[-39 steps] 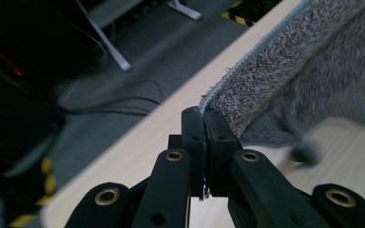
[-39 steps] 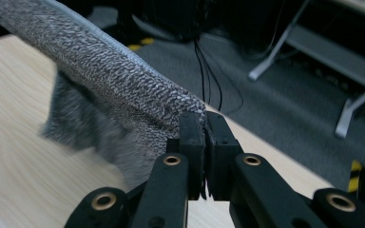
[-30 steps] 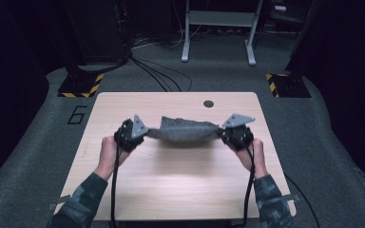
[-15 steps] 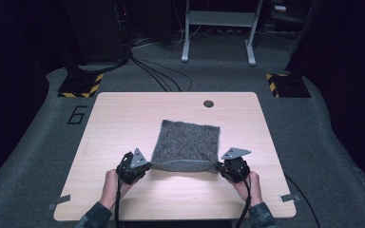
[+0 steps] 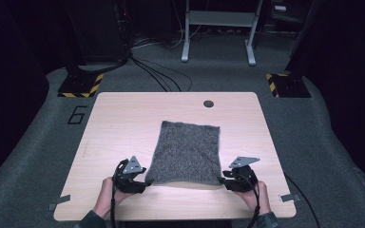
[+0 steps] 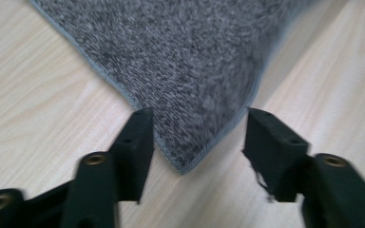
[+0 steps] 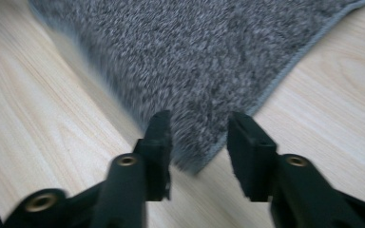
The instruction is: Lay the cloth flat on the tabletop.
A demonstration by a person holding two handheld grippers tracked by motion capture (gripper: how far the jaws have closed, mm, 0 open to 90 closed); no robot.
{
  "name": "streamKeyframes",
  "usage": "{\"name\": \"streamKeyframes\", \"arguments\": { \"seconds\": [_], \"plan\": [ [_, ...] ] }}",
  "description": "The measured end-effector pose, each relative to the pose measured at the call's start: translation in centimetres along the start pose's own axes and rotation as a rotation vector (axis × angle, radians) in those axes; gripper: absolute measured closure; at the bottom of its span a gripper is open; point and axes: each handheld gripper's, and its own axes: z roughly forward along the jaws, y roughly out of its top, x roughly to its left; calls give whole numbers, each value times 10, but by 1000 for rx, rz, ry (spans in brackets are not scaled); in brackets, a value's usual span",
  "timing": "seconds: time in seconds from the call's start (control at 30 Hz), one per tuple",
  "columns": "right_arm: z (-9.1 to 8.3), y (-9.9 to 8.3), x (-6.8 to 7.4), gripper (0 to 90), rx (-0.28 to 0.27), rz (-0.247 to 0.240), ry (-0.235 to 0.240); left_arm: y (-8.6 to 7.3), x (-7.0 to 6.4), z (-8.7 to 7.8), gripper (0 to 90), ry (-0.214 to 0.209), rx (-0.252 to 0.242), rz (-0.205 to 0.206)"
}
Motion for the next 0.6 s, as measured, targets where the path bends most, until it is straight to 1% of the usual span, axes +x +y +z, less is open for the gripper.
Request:
{"name": "streamKeyframes", "arguments": {
  "seconds": [0.03,0.07,0.1,0.13,0.17,0.2,0.23,0.27,0.3,0.33,0.37,0.4,0.43,0.47,0.5,0.53,0.57,0.6],
  "plan": [
    [-3,0,-3,492,-12,4,-9,2,3,-4,331,3,-7,-3],
    [-6,2,-6,449,-20,25,-14,4,7,-7,312,2,-19,-4],
    [-6,2,-6,449,-20,25,-14,4,7,-7,273,2,-19,-4],
    [-8,7,-12,325,-43,40,-18,12,17,-8,236,-2,-20,-12],
    [-8,7,-12,325,-43,40,-18,12,17,-8,225,-2,-20,-12],
    [-6,12,-15,280,-51,44,-23,18,23,-6,225,0,-28,-10],
    [1,22,-20,184,-64,48,-35,27,30,2,159,-6,-33,-12],
    [4,26,-21,158,-75,44,-38,32,33,8,159,-9,-42,-14],
    [9,31,-23,132,-81,44,-35,38,37,15,149,-7,-39,-9],
    [14,36,-24,124,-86,37,-37,43,40,22,147,-14,-44,-22],
    [20,40,-25,102,-87,28,-41,48,43,29,147,-18,-53,-19],
    [26,45,-26,66,-80,30,-37,53,46,36,143,-29,-51,-20],
    [33,49,-27,47,-73,35,-24,58,48,44,141,-29,-49,-25],
    [33,49,-27,47,-73,35,-24,58,48,44,140,-29,-49,-25],
    [39,52,-28,30,-69,39,-22,63,51,53,140,-43,-33,-25],
    [46,55,-27,21,-62,48,-26,66,52,61,140,-44,-23,-18],
    [57,58,-28,11,-55,52,-6,70,55,76,139,-55,15,-8],
    [57,58,-28,11,-55,52,-6,70,55,76,138,-55,15,-8]
  ]
}}
